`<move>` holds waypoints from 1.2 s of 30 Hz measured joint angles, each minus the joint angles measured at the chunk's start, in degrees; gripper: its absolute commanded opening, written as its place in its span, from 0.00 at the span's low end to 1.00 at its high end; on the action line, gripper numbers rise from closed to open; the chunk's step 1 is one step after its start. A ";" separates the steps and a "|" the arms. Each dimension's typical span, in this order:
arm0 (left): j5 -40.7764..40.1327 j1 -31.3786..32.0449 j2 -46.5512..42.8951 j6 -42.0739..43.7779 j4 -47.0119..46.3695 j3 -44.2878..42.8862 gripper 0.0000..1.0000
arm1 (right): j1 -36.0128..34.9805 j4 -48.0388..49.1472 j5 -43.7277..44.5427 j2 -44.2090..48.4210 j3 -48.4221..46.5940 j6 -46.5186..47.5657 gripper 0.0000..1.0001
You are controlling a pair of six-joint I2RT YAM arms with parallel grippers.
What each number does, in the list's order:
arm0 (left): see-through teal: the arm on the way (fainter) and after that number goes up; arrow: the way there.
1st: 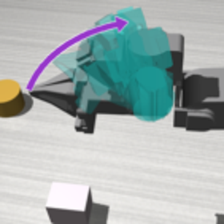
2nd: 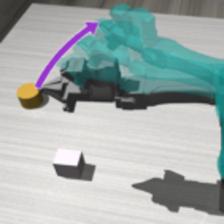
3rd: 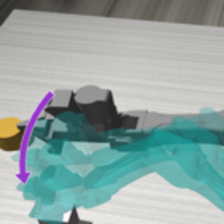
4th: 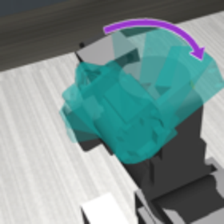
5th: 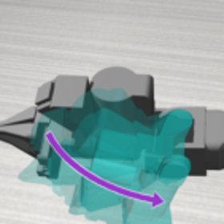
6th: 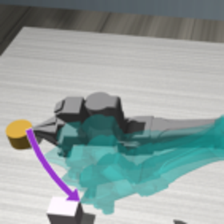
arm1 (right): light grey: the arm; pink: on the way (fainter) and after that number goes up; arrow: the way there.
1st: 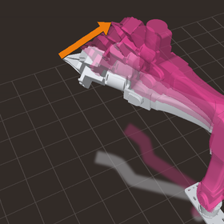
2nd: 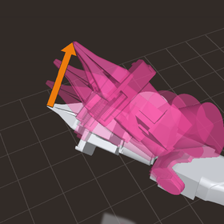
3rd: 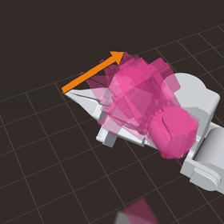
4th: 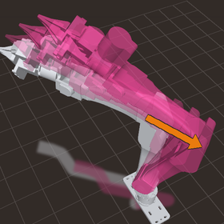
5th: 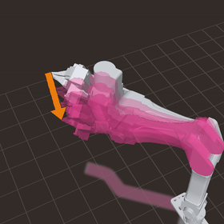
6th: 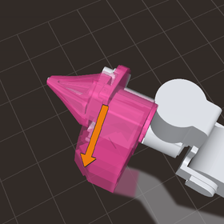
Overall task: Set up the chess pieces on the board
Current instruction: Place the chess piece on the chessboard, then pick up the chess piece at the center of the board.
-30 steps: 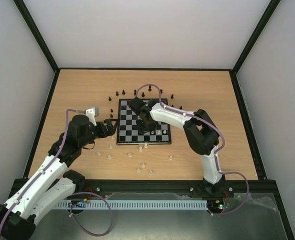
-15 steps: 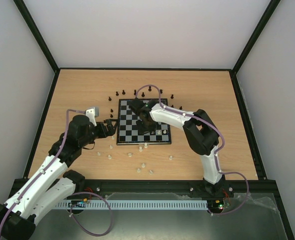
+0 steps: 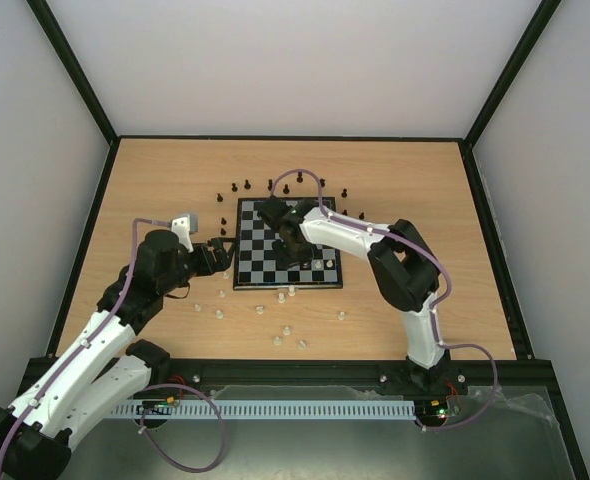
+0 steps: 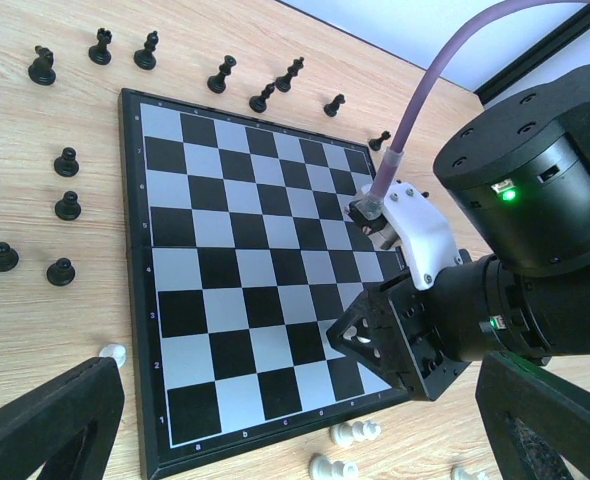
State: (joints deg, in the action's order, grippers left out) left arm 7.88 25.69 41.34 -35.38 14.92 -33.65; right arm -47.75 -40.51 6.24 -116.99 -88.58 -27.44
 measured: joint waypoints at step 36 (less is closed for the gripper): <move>1.62 0.00 4.55 0.02 -2.67 0.00 1.00 | -0.24 -0.70 5.03 47.69 36.24 -12.17 0.99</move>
State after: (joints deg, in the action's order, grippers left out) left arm 9.50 25.69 45.89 -35.35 12.25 -33.65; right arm -47.99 -41.21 11.27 -69.30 -52.34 -39.62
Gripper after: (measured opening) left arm 0.994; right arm 0.986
